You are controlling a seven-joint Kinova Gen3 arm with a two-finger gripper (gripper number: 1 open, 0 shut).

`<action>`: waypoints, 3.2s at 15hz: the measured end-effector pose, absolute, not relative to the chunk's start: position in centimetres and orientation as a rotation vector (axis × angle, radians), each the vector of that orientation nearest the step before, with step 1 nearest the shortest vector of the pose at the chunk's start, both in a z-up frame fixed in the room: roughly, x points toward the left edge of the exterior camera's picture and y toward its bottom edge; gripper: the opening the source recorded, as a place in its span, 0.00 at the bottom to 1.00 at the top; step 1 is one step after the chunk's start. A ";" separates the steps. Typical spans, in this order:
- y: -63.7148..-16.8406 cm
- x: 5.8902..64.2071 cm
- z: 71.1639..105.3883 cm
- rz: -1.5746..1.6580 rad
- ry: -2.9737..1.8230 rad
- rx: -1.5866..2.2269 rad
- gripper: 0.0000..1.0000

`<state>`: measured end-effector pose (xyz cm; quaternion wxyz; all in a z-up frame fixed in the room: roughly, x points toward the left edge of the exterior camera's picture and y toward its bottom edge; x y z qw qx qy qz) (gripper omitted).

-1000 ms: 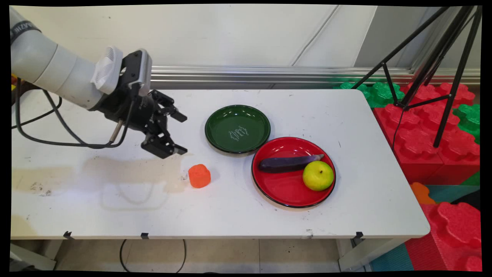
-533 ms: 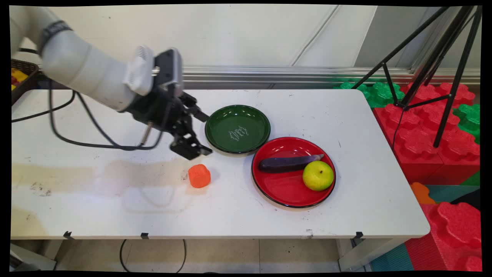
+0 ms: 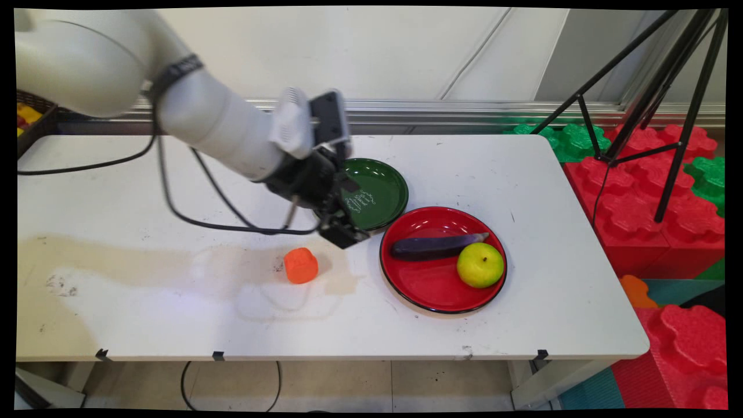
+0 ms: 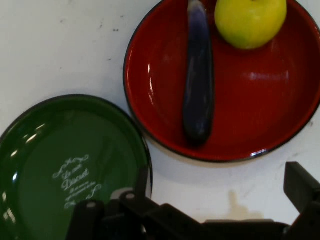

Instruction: Pick up the eggplant from the red plate, then place the picked object on the table

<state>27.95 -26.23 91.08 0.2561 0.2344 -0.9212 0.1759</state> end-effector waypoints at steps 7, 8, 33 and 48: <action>-30.6 22.1 87.3 0.458 -2.538 0.669 1.00; -31.3 21.3 86.7 0.453 -2.543 0.675 1.00; -39.6 15.6 78.7 0.340 -2.556 0.657 0.00; -35.2 24.5 89.7 0.549 -2.518 0.587 0.00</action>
